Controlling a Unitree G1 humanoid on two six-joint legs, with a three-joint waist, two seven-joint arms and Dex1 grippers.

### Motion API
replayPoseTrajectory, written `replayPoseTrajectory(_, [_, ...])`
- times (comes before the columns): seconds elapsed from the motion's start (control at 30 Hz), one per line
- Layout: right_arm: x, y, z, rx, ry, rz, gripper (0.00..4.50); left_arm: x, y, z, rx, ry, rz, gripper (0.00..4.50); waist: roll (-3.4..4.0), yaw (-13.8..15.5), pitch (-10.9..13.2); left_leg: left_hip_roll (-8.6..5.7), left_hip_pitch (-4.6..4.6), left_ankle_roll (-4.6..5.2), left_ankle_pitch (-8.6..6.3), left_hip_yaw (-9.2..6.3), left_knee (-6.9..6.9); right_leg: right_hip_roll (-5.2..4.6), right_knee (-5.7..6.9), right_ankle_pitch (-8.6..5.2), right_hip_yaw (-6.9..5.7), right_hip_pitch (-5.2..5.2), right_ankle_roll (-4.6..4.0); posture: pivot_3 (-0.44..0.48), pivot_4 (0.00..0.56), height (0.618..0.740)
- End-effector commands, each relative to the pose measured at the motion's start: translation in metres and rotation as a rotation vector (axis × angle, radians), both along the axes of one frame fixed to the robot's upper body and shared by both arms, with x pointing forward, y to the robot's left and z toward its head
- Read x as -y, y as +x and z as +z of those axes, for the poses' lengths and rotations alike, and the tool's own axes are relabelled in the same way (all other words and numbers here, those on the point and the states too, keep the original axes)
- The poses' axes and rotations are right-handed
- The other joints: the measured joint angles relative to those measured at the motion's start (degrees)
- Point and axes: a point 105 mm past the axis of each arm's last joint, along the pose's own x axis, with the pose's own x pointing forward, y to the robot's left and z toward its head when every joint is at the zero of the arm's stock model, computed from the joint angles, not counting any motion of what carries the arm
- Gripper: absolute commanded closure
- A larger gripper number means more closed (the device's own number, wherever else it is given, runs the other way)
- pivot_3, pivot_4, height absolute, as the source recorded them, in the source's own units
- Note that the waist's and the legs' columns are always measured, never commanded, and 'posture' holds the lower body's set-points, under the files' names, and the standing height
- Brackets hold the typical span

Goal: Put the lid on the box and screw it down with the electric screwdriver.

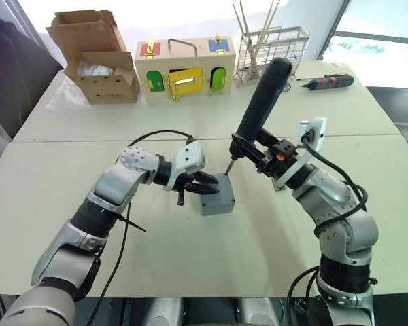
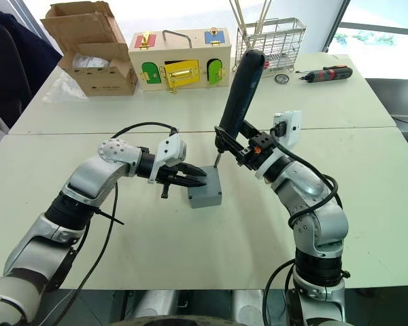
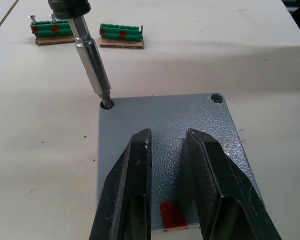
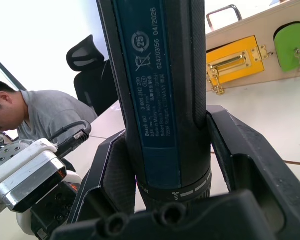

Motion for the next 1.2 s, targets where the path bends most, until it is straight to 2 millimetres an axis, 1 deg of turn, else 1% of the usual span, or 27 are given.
replayPoseTrajectory(0.03, [-0.002,-0.005,0.011,0.057,0.016,0.015,2.6,-0.005,0.001,-0.006,-0.01,0.017,0.029,3.42,0.0,0.0,0.0,0.0,0.0,0.0,0.0,0.0,0.0,0.0,0.0,0.0,0.0,0.0,0.0,0.0,0.15,0.731])
replayPoseTrajectory(0.17, [-0.003,-0.005,0.005,0.062,-0.032,0.02,2.6,-0.005,0.001,-0.005,-0.008,0.014,0.03,3.42,0.0,0.0,0.0,0.0,0.01,0.0,0.0,0.0,0.0,0.0,0.0,0.0,0.0,0.01,0.0,0.0,0.15,0.731])
replayPoseTrajectory(0.3, [-0.019,-0.012,-0.01,0.08,-0.137,0.085,2.6,-0.005,0.001,-0.007,-0.007,0.02,0.034,3.42,-0.03,0.0,0.0,-0.01,0.08,0.01,0.0,0.0,-0.01,0.0,-0.01,0.0,0.0,0.08,0.0,0.0,0.15,0.731])
replayPoseTrajectory(0.6, [-0.034,-0.013,-0.04,0.056,-0.212,0.141,2.6,-0.004,-0.001,-0.013,-0.029,0.033,0.046,3.42,-0.23,-0.1,-0.2,0.05,0.86,0.22,-0.13,-0.01,-0.14,0.06,-0.2,-0.02,-0.02,0.9,0.01,0.0,0.15,0.731])
replayPoseTrajectory(0.7, [-0.037,-0.016,-0.05,0.036,-0.224,0.157,2.6,-0.005,-0.001,-0.014,-0.033,0.037,0.048,3.42,-0.42,-0.1,-0.4,0.07,1.06,0.31,-0.19,-0.02,-0.2,0.08,-0.23,-0.03,-0.03,1.06,0.01,0.0,0.15,0.731])
replayPoseTrajectory(0.87, [-0.038,-0.017,-0.055,0.027,-0.225,0.16,2.6,-0.005,-0.002,-0.014,-0.036,0.035,0.05,3.42,-0.65,-0.1,-0.9,0.2,1.73,0.62,-0.37,-0.01,-0.76,0.13,-0.93,-0.05,-0.02,1.69,0.01,0.0,0.15,0.731])
replayPoseTrajectory(1.0, [-0.036,-0.014,-0.061,0.003,-0.226,0.146,2.6,-0.005,-0.002,-0.014,-0.038,0.035,0.054,3.42,-0.64,-0.1,-1.1,0.22,1.77,0.61,-0.36,-0.02,-0.89,0.13,-0.96,-0.05,-0.02,1.67,0.01,0.0,0.15,0.731])
replayPoseTrajectory(1.2, [-0.034,-0.012,-0.064,-0.004,-0.23,0.138,2.6,-0.006,-0.002,-0.015,-0.039,0.036,0.056,3.42,-0.63,0.0,-1.3,0.22,1.77,0.61,-0.36,-0.02,-0.89,0.14,-0.96,-0.05,-0.02,1.68,0.01,0.0,0.15,0.731])
